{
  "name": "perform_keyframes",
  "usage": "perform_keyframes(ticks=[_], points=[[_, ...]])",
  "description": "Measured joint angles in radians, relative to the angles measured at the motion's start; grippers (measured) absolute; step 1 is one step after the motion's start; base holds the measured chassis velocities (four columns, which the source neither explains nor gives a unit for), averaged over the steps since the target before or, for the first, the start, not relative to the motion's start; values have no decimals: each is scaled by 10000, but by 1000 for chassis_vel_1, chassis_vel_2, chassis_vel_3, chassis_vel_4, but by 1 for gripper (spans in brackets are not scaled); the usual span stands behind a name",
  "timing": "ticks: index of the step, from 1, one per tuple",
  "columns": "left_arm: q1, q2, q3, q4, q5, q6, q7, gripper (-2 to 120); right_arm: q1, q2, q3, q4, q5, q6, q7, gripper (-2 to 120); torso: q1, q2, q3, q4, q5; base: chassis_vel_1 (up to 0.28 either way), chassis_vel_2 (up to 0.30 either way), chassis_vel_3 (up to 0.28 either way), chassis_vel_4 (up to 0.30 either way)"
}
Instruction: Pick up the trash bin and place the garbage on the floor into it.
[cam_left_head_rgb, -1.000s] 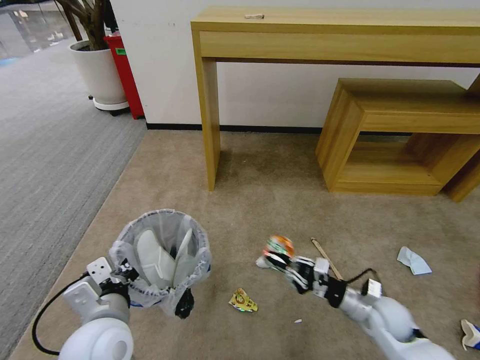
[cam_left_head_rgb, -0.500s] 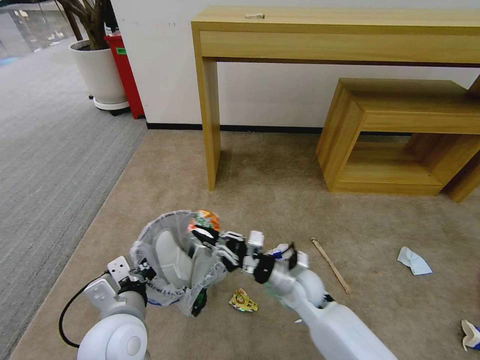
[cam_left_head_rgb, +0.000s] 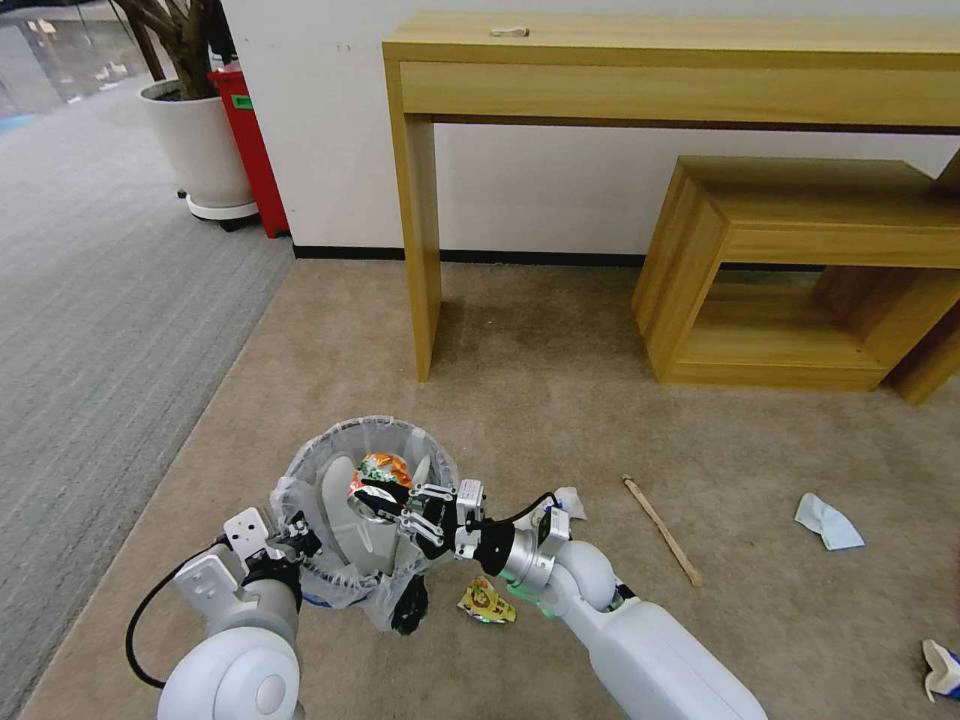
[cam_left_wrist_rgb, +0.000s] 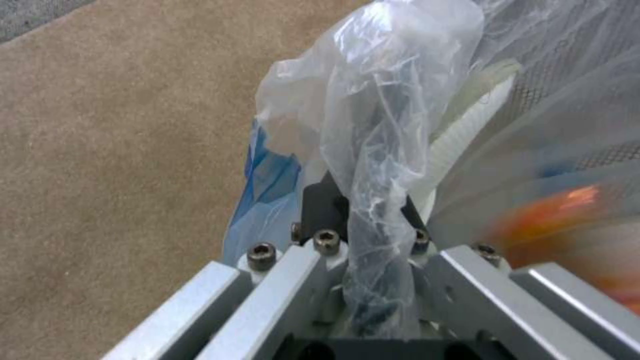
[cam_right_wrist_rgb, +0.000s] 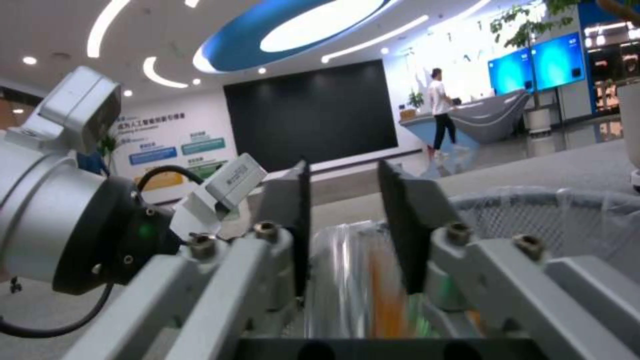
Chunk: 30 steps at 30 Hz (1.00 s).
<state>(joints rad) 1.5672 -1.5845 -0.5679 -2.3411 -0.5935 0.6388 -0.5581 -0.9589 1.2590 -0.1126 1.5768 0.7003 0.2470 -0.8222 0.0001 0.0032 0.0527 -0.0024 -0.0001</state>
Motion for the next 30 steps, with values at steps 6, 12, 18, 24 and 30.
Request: perform_keyframes(ticks=[6,12,18,24,30], points=[[21,37,-57,-9,12,7,0,0,-162,-127,212,235,17,-27,-79,51,-1,0,0,1,1,0,0,0,0],[-180,262,-668,30,-12,7,0,0,-797,-453,1757,1298,125,21,881,76,-1,0,0,1,2,0,0,0,0],[-242,477,-1093,-115,-70,-1,0,0,-1316,-929,3357,1957,-156,-11,2169,95,0,0,0,2,4,0,0,0,0],[-133,534,-1492,-287,89,-176,157,0,-2696,-1141,5692,2710,-1891,751,5329,100,0,0,-1,-1,0,0,0,0,0],[-67,618,-2006,-447,114,-280,269,0,-3730,-895,6497,2906,-2207,1207,6416,100,-1,1,-1,-1,1,0,0,0,0]])
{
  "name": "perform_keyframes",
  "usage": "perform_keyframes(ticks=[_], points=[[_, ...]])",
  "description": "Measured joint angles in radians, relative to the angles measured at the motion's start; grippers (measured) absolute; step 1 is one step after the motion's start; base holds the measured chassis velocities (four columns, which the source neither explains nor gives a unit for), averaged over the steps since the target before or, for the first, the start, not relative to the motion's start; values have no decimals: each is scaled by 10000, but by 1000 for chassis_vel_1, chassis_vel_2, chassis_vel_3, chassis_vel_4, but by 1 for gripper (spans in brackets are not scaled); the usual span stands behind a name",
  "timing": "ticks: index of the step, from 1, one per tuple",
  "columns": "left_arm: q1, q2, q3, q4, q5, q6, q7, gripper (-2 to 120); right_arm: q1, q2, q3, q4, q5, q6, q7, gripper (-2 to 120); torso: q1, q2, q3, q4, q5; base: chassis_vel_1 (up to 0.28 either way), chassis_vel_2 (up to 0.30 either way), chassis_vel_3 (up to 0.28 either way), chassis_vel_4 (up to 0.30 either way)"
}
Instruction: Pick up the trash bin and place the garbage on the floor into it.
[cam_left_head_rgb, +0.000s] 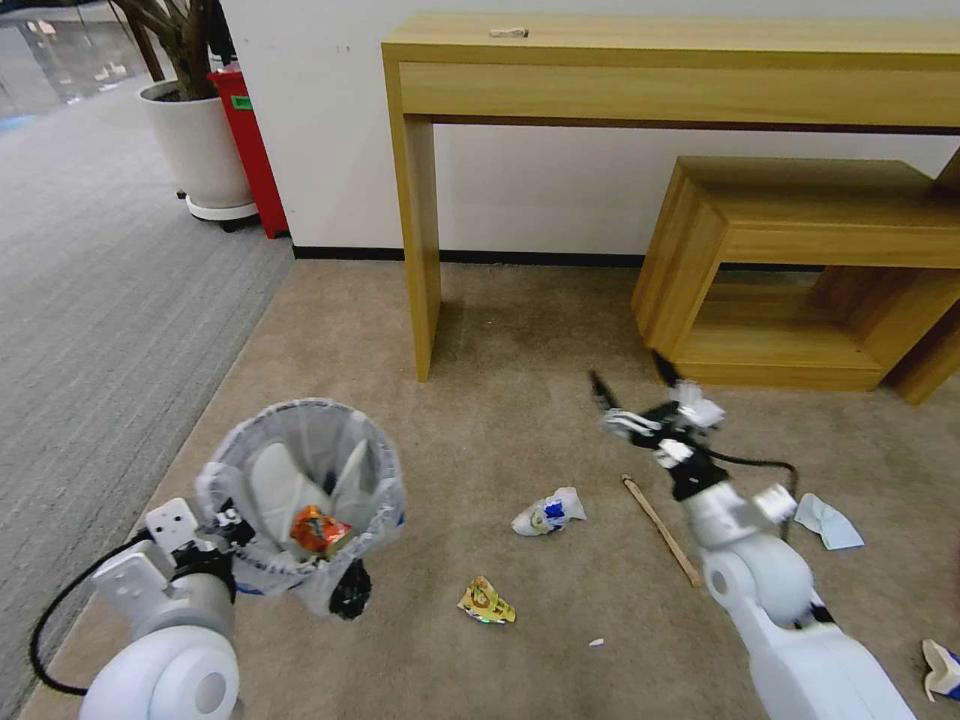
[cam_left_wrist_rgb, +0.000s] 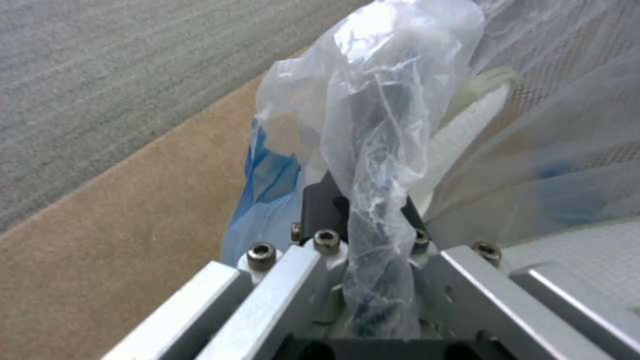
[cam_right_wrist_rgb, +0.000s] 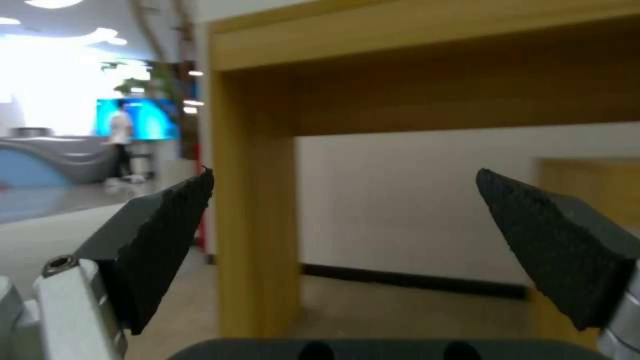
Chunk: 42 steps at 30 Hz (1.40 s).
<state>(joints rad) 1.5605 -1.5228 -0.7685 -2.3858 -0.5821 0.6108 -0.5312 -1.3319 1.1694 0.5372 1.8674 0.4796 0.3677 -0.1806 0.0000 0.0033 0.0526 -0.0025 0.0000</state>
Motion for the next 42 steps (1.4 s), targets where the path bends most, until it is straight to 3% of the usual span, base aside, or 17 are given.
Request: perform_keyframes(ticks=[7,13,20,28,30,31,32,36,37,40,42], points=[[-109,102,-665,56,-1183,176,-470,0,-330,185,0,10,161,55,353,100,0,0,0,1,-3,0,0,0,0],[-124,166,-884,114,-1482,205,-517,0,-121,207,-431,-163,165,-282,393,100,0,0,1,2,-2,0,0,0,0],[-70,157,-890,122,-1483,277,-659,0,186,234,-1208,-459,46,-1120,69,100,0,0,1,3,-2,0,0,0,0],[-30,102,-764,97,-1243,299,-683,0,575,-15,-2267,-593,-333,-2831,146,100,0,0,1,2,-2,0,0,0,0],[-1,64,-689,71,-1122,301,-683,0,807,-177,-2780,-639,-701,-3986,170,100,0,0,1,2,-2,0,0,0,0],[31,37,-653,54,-1034,302,-683,0,999,-274,-3157,-686,-783,-4994,172,100,0,0,1,1,-2,0,0,0,0],[31,37,-653,54,-1034,302,-683,0,999,-274,-3157,-686,-783,-4994,172,100,0,0,1,1,-2,0,0,0,0],[131,11,-645,3,-877,302,-682,0,1930,-207,-4368,-1431,-1338,-7802,-41,100,0,0,1,3,0,0,0,0,0],[131,11,-645,3,-877,302,-682,0,1930,-207,-4368,-1431,-1338,-7802,-41,100,0,0,1,3,0,0,0,0,0],[159,-9,-668,-1,-845,303,-681,0,2317,12,-4718,-1893,-1344,-9636,-230,100,0,0,2,1,-2,0,0,0,0],[167,-23,-668,-2,-844,303,-679,0,2415,93,-4803,-2085,-1343,-9852,-286,100,0,1,1,1,-1,0,0,0,0]])
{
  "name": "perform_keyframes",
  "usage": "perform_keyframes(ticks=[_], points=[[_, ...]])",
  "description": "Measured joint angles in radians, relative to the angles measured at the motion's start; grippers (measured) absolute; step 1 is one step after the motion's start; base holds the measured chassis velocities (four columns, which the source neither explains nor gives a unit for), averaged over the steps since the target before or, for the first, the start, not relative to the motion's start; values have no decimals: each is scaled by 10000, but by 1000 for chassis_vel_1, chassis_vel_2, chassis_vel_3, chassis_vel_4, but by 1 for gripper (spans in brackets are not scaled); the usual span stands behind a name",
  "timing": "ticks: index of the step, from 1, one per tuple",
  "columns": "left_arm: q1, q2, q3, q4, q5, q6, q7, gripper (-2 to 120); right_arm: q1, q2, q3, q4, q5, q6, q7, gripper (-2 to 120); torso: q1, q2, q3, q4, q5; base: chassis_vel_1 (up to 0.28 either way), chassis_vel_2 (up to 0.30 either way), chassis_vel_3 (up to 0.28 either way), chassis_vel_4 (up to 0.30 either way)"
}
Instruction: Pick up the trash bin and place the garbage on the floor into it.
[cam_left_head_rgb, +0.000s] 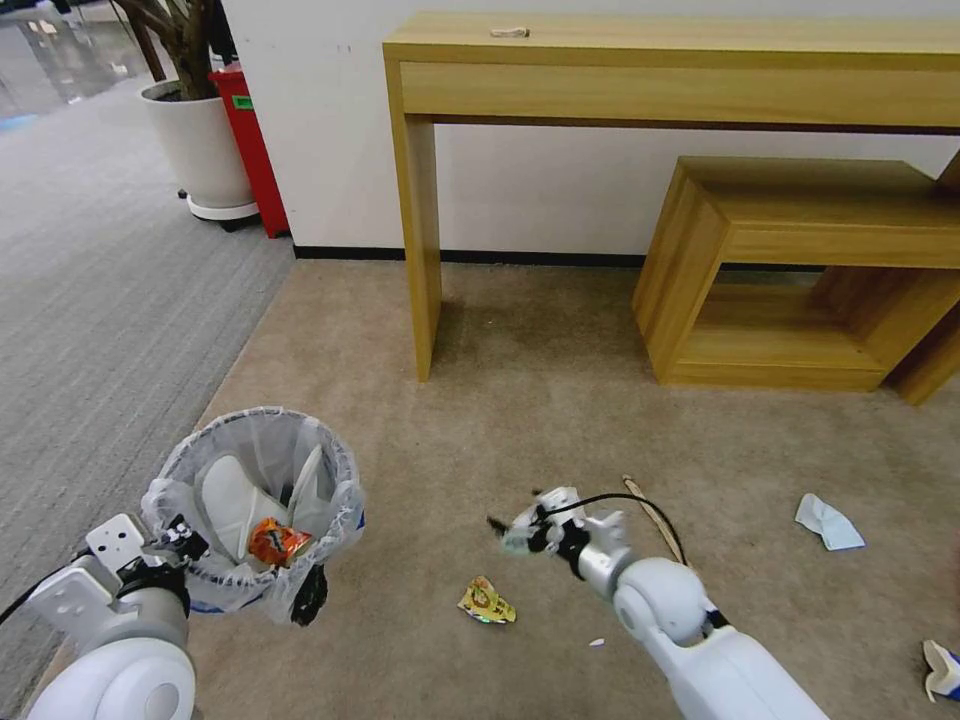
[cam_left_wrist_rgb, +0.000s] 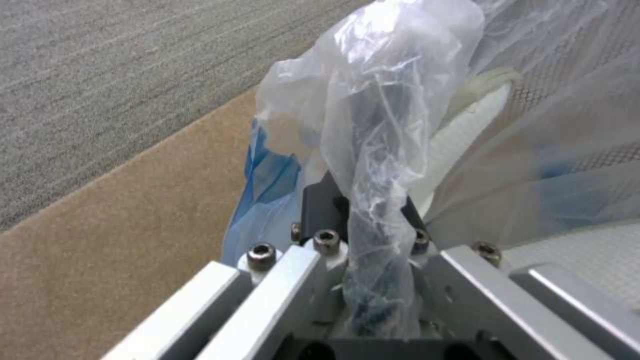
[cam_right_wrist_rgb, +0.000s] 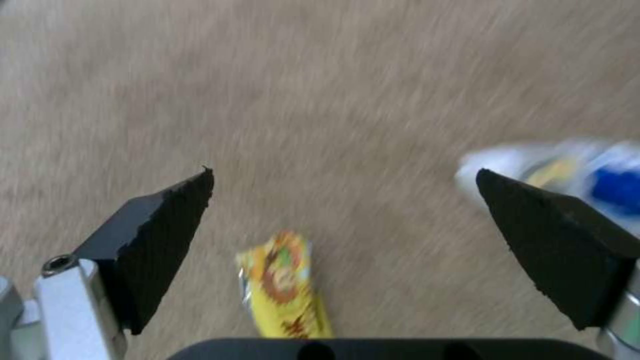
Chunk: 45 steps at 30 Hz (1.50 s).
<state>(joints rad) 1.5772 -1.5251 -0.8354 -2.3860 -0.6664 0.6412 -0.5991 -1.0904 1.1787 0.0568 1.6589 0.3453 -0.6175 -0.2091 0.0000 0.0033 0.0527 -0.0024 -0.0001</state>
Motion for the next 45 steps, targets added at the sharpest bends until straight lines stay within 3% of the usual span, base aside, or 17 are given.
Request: perform_keyframes(ticks=[13,22,32,45], points=[[-35,-2,37,125,-55,-25,12,0,455,1046,-409,-2185,-354,-161,125,100,0,-1,0,0,-1,0,0,0,0],[-111,-6,119,173,-72,-26,15,0,463,1490,-498,-2652,-1079,-71,140,95,0,-1,0,1,0,0,0,0,0],[-144,-5,110,235,-100,-26,23,0,528,1506,-530,-3117,-1678,-15,80,53,0,-2,0,0,0,0,0,0,0],[-103,-88,239,178,45,-35,28,0,460,1422,-512,-3026,-1746,256,-70,10,0,-1,0,0,1,0,0,0,0]])
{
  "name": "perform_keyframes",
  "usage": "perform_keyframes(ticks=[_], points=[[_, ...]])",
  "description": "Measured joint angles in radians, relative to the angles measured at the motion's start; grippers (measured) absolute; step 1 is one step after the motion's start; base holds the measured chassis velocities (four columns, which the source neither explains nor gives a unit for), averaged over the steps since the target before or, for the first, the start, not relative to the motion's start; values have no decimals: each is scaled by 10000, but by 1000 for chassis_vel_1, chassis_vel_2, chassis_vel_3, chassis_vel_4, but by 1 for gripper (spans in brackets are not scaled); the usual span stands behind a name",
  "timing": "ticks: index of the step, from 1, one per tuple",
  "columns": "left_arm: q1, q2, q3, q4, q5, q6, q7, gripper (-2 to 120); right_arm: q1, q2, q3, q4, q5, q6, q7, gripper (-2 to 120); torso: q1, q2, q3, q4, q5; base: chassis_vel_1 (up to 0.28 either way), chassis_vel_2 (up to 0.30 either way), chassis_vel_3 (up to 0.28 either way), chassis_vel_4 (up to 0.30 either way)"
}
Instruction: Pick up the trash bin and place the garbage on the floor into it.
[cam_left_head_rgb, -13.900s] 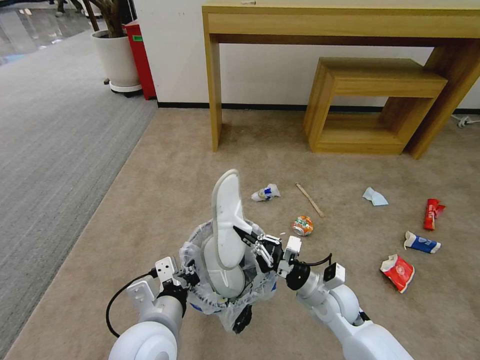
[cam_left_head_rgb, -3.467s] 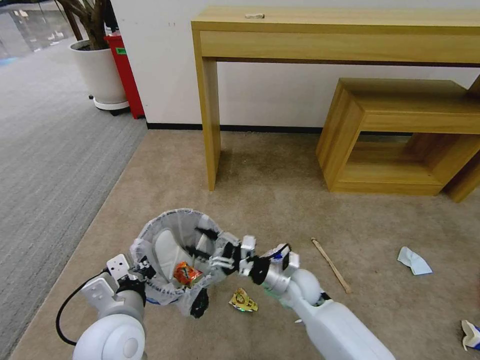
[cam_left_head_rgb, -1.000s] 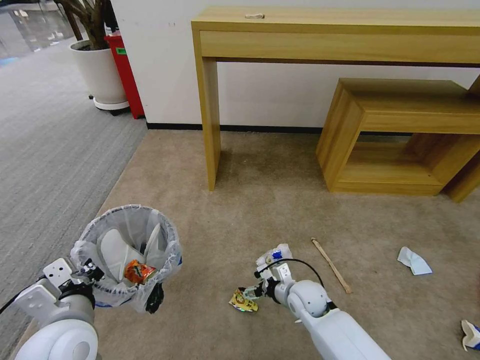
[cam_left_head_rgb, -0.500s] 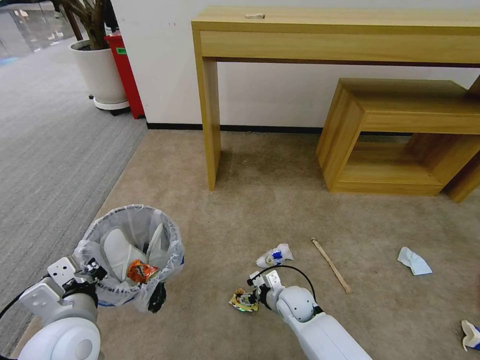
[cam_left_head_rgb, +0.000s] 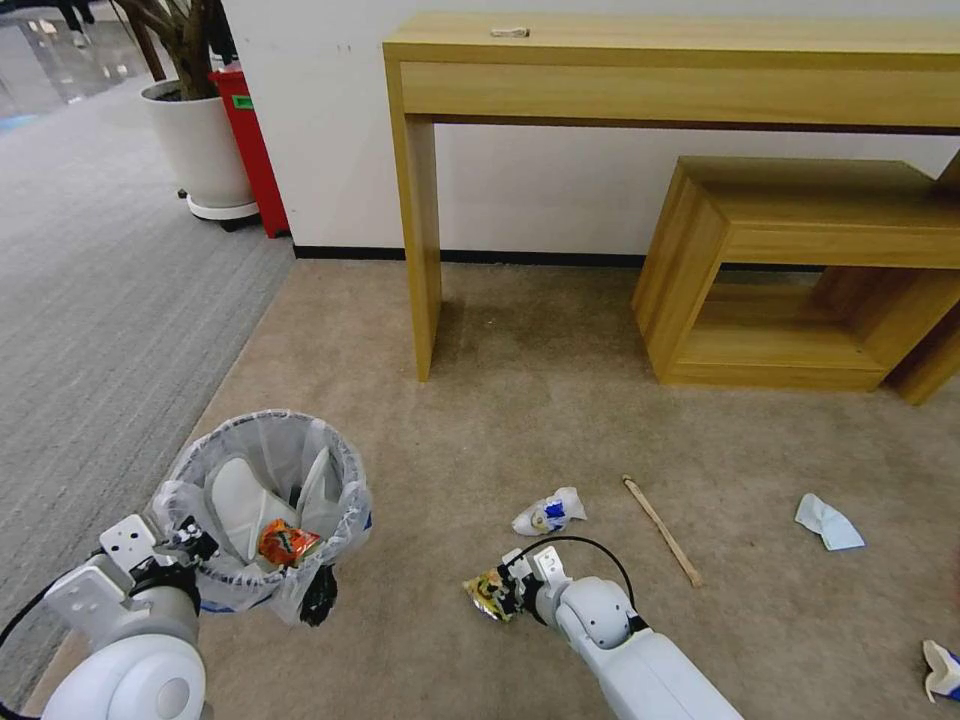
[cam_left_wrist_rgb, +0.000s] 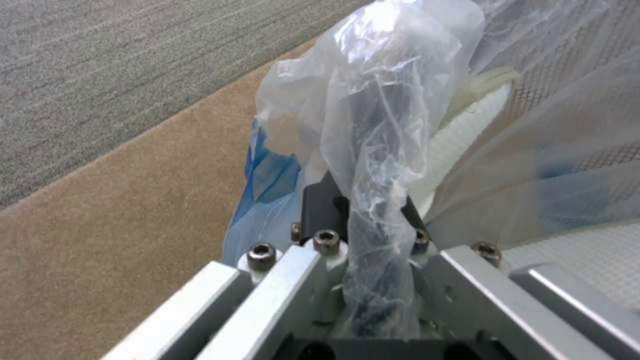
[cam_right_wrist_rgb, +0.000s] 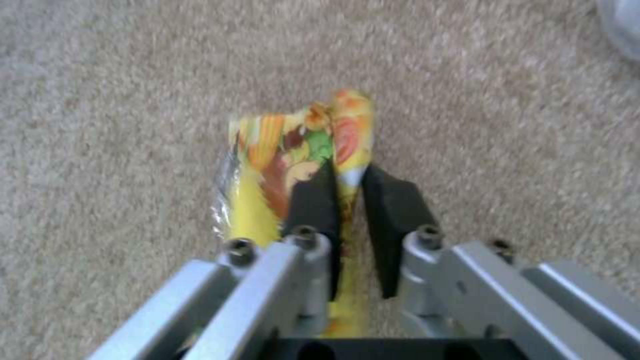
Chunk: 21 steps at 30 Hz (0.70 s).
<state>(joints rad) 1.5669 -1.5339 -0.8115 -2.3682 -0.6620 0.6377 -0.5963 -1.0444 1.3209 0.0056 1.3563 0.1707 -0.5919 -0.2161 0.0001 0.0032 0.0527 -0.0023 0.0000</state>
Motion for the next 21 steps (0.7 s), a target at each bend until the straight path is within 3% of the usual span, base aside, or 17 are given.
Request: perform_keyframes(ticks=[2,7,9,10,11,13,14,17,18,21], points=[[18,0,12,-22,12,-2,1,0,-81,-56,29,169,74,129,-11,1,0,0,0,0,0,0,0,0,0],[78,-8,126,-102,1,-2,1,0,-225,-245,117,578,317,379,-39,0,0,0,0,0,0,0,0,0,0],[136,-38,271,-117,0,-3,1,0,-367,-432,285,919,875,1575,-163,0,0,0,0,-1,0,0,0,0,0],[136,-38,271,-117,0,-3,1,0,-367,-432,285,919,875,1575,-163,0,0,0,0,-1,0,0,0,0,0],[160,-54,334,-117,0,-3,1,0,-403,-478,402,1050,1190,2470,-372,0,0,0,1,-1,0,0,0,0,0],[236,-126,523,-115,23,-5,1,0,-420,-533,855,1351,2059,4346,-1918,0,0,-1,0,1,3,0,0,0,0],[236,-126,523,-115,23,-5,1,0,-420,-533,855,1351,2059,4346,-1918,0,0,-1,0,1,3,0,0,0,0],[382,-326,961,-95,137,-62,40,0,-261,-633,1413,2218,3843,6668,-5044,0,0,1,0,0,0,0,0,0,0],[382,-326,961,-95,137,-62,40,0,-261,-633,1413,2218,3843,6668,-5044,0,0,1,0,0,0,0,0,0,0],[476,-535,1493,-106,310,-185,150,0,-40,-651,1440,3195,5515,7328,-5954,0,0,0,0,0,0,0,0,0,0]])
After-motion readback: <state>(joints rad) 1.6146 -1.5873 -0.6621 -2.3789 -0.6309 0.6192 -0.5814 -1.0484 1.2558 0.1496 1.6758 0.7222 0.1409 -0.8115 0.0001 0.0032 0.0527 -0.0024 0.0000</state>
